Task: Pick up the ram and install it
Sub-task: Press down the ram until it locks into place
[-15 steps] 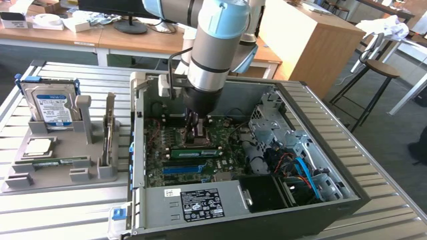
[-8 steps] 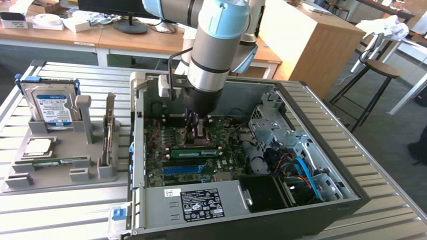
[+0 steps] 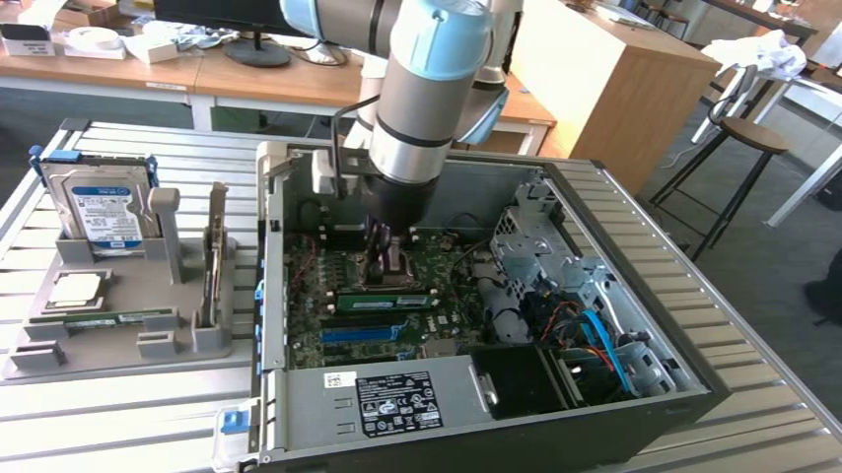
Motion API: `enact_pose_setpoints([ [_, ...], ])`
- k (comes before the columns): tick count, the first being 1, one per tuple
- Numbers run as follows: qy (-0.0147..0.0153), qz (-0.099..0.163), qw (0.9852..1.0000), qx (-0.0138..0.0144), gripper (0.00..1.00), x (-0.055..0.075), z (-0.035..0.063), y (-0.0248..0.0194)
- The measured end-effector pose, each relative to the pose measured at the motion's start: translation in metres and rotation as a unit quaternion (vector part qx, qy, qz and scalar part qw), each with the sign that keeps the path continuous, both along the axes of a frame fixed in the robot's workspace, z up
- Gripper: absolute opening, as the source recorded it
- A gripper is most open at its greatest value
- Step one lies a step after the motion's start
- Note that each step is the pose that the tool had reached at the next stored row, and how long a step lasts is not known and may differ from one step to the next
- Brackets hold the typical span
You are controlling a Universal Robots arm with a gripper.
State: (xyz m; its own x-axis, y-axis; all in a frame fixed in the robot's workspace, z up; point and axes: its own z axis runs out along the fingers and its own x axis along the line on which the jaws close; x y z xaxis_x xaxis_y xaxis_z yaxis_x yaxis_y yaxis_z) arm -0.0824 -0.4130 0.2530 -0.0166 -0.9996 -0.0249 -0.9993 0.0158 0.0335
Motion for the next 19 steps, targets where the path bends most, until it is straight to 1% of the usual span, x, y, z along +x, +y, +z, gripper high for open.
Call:
enact_pose_setpoints([
  [19, 0.0000, 0.000, 1.0000, 0.0000, 0.10, 0.000, -0.0124, 0.0000],
])
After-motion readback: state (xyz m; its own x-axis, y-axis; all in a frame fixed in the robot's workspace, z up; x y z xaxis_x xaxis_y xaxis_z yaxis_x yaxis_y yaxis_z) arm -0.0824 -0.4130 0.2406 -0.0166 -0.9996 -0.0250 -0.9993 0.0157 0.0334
